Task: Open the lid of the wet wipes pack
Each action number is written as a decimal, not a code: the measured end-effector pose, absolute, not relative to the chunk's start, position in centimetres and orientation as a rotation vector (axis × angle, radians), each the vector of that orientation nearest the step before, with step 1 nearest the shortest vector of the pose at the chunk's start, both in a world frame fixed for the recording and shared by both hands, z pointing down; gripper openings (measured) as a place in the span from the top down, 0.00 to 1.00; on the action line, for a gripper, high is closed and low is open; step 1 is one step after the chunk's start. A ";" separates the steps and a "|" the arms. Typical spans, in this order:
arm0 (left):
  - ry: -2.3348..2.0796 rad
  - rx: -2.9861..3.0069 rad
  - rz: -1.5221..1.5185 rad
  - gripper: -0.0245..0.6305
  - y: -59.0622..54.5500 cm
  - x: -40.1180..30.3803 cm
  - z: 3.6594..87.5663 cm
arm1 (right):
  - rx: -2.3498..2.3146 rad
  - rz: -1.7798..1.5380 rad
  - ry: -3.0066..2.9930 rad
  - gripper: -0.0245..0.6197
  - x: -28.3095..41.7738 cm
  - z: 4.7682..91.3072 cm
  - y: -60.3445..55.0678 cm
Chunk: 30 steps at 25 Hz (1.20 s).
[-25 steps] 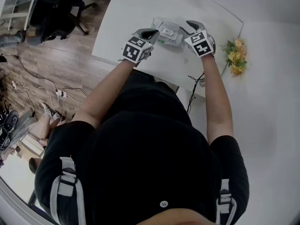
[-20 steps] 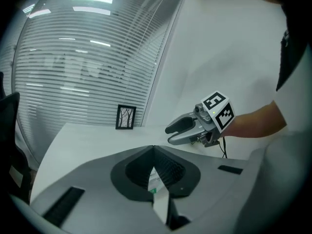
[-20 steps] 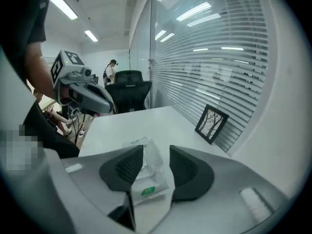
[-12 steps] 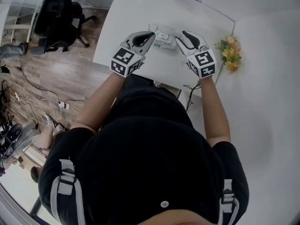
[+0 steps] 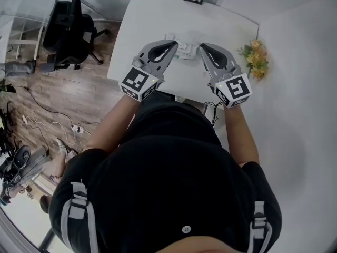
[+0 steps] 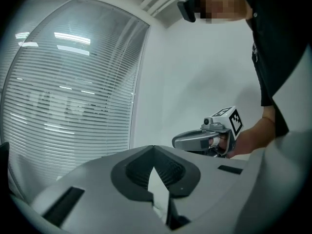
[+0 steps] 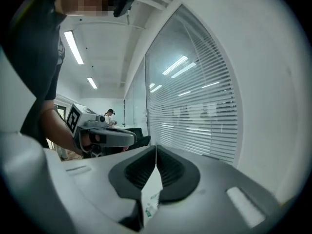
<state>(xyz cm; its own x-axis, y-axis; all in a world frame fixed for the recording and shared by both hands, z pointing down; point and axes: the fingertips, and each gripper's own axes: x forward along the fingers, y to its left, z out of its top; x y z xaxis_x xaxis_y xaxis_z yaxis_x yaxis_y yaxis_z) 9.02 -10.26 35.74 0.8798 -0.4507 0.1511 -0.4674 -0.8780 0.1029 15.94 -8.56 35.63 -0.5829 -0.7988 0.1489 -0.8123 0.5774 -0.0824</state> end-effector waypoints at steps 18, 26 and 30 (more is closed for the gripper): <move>-0.692 2.982 0.092 0.95 -9.3 10.3 31.3 | 1.488 0.059 -2.719 0.95 16.1 31.0 -6.7; -0.706 2.983 0.087 0.95 -9.6 10.2 31.5 | 1.480 0.039 -2.719 0.95 16.0 30.9 -6.9; -0.713 2.983 0.094 0.95 -10.0 9.9 31.8 | 1.476 0.035 -2.717 0.95 15.9 31.0 -7.2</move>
<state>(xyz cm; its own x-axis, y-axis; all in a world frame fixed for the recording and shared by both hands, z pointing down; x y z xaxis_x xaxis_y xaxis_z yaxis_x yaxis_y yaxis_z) 9.93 -9.96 31.83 0.8903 -0.4490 0.0761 -0.4534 -0.8895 0.0565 15.86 -7.24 31.04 -0.5434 -0.8378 0.0538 -0.8389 0.5443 0.0034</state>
